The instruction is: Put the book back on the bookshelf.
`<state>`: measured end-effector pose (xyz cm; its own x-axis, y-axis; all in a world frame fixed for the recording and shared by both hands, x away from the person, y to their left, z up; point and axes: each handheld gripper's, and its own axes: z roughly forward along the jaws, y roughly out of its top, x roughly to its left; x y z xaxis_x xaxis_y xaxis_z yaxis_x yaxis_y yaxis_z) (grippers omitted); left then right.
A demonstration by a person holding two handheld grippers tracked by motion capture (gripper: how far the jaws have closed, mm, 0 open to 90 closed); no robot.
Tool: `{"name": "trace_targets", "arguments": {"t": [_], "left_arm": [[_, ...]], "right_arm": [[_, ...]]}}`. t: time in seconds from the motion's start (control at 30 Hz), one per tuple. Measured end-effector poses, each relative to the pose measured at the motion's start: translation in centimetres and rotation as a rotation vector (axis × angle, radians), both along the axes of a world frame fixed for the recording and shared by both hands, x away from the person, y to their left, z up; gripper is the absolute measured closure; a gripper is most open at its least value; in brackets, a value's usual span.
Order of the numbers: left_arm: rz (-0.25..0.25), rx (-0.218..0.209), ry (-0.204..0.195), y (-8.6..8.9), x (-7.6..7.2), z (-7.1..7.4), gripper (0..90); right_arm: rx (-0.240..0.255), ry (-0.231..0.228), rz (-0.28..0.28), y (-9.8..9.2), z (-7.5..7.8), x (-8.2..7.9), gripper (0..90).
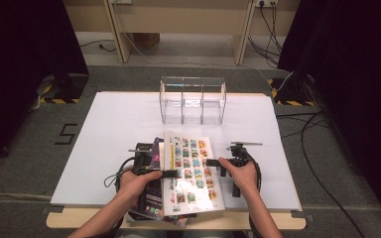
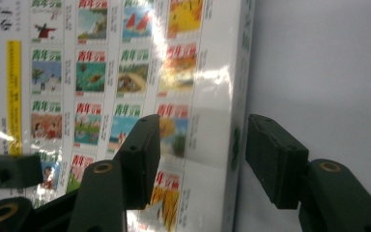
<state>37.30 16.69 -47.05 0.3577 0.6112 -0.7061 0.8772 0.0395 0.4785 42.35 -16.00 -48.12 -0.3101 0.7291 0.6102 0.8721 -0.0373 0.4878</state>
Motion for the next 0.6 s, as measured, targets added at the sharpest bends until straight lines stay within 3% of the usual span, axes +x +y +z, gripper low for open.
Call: {"name": "trace_targets", "arguments": {"t": [0.07, 0.1, 0.4, 0.6], "left_arm": [[-0.007, -0.014, 0.061, 1.0, 0.1, -0.5, 75.6], [-0.008, -0.012, 0.073, 1.2, 0.1, -0.6, 75.5], [-0.014, -0.016, 0.118, 2.2, 0.3, -1.0, 75.3], [-0.019, -0.006, 0.123, 2.2, 0.5, -1.1, 75.1]], "right_arm": [[-0.011, -0.01, 0.003, 0.2, 0.4, 0.8, 45.9], [-0.011, -0.007, 0.006, 0.3, 0.5, 1.0, 45.4], [-0.012, 0.045, 0.05, 1.7, 0.1, 2.7, 44.7], [0.063, 0.132, 0.098, 2.6, -0.7, 3.0, 44.1]]}}
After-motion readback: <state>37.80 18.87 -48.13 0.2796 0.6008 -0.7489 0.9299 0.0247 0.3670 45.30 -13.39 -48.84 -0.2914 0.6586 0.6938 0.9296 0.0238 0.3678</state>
